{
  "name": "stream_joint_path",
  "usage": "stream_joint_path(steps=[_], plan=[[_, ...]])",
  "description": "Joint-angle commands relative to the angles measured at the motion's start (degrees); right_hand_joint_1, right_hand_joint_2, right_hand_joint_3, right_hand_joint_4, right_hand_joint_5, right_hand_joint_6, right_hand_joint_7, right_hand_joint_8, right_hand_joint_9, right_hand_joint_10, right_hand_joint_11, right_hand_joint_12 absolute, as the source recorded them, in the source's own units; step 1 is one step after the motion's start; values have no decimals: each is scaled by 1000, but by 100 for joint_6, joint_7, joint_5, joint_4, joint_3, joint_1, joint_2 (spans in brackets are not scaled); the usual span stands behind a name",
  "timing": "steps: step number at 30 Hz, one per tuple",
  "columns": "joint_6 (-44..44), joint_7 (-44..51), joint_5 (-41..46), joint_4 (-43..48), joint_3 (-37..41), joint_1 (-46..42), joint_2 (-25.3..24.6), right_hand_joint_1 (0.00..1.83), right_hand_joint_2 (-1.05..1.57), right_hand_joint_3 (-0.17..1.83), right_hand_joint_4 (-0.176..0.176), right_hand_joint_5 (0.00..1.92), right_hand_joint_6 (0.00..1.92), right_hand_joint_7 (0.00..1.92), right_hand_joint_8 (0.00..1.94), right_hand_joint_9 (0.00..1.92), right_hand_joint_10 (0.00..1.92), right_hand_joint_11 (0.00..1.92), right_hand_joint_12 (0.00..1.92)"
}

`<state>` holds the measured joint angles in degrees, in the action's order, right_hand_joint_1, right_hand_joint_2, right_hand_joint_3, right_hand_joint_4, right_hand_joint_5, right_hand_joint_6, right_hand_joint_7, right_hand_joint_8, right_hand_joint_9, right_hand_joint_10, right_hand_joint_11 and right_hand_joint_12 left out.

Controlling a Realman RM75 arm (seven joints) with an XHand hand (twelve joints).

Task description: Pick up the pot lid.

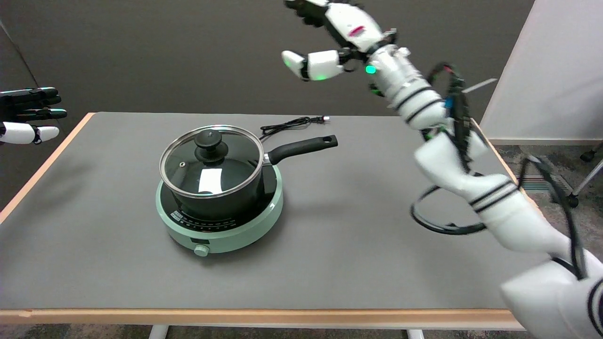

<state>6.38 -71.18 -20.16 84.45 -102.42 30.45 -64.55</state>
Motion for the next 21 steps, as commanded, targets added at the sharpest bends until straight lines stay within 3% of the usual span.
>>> stream_joint_path(steps=[1, 3, 6, 12, 21], plan=[[-1557, 1337, 2395, -1350, -2453, 2229, -1025, 679, 517, 919, 34, 366, 155, 491, 176, 527, 325, 375, 768], [-1713, 2266, 2636, -759, -2405, 2087, -945, 704, 518, 924, 22, 368, 155, 492, 181, 525, 328, 366, 760], [-1905, 2929, 2861, -114, -2390, 1953, -834, 734, 520, 927, 14, 372, 157, 491, 184, 521, 330, 361, 752], [-2214, 3747, 3474, 706, -2543, 1880, -595, 759, 524, 935, 13, 400, 166, 517, 190, 530, 341, 368, 769], [-2341, 4636, 3529, 1483, -2514, 1237, -596, 829, 551, 905, 18, 460, 201, 622, 223, 612, 389, 398, 883]])
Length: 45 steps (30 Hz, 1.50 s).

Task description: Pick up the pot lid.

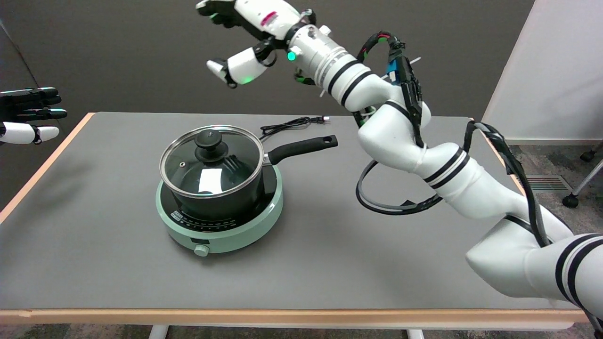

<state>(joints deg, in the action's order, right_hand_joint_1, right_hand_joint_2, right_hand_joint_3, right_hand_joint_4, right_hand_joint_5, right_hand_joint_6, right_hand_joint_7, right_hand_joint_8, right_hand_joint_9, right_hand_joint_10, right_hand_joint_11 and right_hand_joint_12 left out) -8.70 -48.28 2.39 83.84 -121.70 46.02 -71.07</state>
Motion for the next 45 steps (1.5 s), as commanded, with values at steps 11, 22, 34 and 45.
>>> stream_joint_path(steps=[11, 22, 34, 45], plan=[[-1171, 2372, 2183, 2282, -292, -827, 297, 888, 541, 927, 94, 513, 222, 644, 212, 636, 408, 424, 895], [-1394, 4252, 3592, 1922, -474, -714, 268, 978, 516, 993, 135, 533, 239, 633, 197, 633, 398, 437, 888], [-1627, 5342, 3647, 879, -933, -411, -193, 971, 500, 993, 123, 520, 228, 611, 191, 617, 394, 425, 886], [-1849, 5343, 3931, 544, -868, -128, -295, 987, 494, 1002, 115, 521, 227, 602, 190, 610, 389, 421, 894]])
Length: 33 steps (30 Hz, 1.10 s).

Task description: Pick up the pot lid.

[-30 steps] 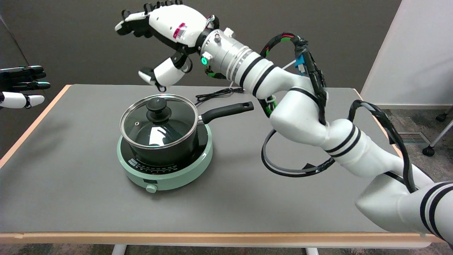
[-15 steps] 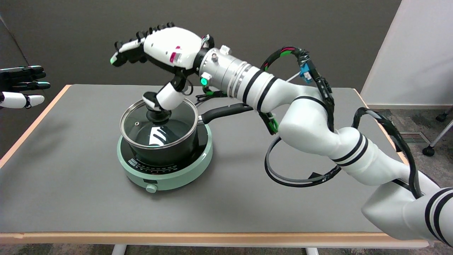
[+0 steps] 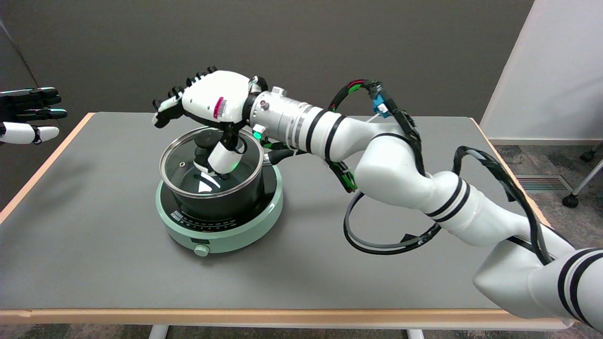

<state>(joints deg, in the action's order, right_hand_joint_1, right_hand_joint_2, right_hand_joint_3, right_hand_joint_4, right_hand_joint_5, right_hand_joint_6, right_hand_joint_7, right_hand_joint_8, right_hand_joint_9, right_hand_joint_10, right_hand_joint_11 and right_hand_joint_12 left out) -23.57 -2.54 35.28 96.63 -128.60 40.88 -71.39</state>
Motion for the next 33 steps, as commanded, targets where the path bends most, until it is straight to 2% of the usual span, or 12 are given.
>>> stream_joint_path(steps=[1, 8, 14, 20, 33], plan=[[-362, 784, 696, -786, -171, 424, -262, 987, 495, 1002, 116, 524, 230, 603, 190, 610, 389, 421, 893], [-370, 792, 823, -990, -163, 683, -214, 950, 528, 1013, 125, 540, 277, 625, 189, 606, 429, 428, 888], [-331, 808, 1105, -1351, -163, 880, -167, 1071, 563, 984, 151, 632, 351, 673, 211, 663, 406, 446, 934], [-355, 808, 1182, -1569, -163, 942, -158, 1046, 604, 987, 168, 647, 448, 728, 219, 690, 475, 471, 973], [-386, 808, 1182, -1567, -163, 894, -102, 1054, 607, 990, 170, 638, 433, 733, 221, 700, 488, 477, 1001]])
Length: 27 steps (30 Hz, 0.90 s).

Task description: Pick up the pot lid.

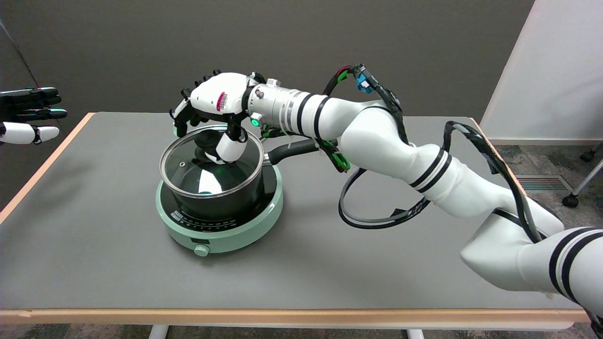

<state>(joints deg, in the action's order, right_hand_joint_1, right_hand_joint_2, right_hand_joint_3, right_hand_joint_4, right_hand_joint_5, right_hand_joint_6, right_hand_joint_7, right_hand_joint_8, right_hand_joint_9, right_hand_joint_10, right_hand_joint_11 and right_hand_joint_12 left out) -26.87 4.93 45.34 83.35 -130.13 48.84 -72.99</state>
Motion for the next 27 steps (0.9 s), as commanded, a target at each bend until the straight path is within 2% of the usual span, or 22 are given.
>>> stream_joint_path(steps=[1, 27], plan=[[-57, 61, 175, -222, -10, 97, 74, 1056, 606, 991, 171, 637, 432, 730, 218, 700, 489, 478, 1005], [-87, 61, 175, 54, 30, -6, 273, 1085, 587, 1004, 176, 623, 410, 708, 205, 701, 498, 483, 1020]])
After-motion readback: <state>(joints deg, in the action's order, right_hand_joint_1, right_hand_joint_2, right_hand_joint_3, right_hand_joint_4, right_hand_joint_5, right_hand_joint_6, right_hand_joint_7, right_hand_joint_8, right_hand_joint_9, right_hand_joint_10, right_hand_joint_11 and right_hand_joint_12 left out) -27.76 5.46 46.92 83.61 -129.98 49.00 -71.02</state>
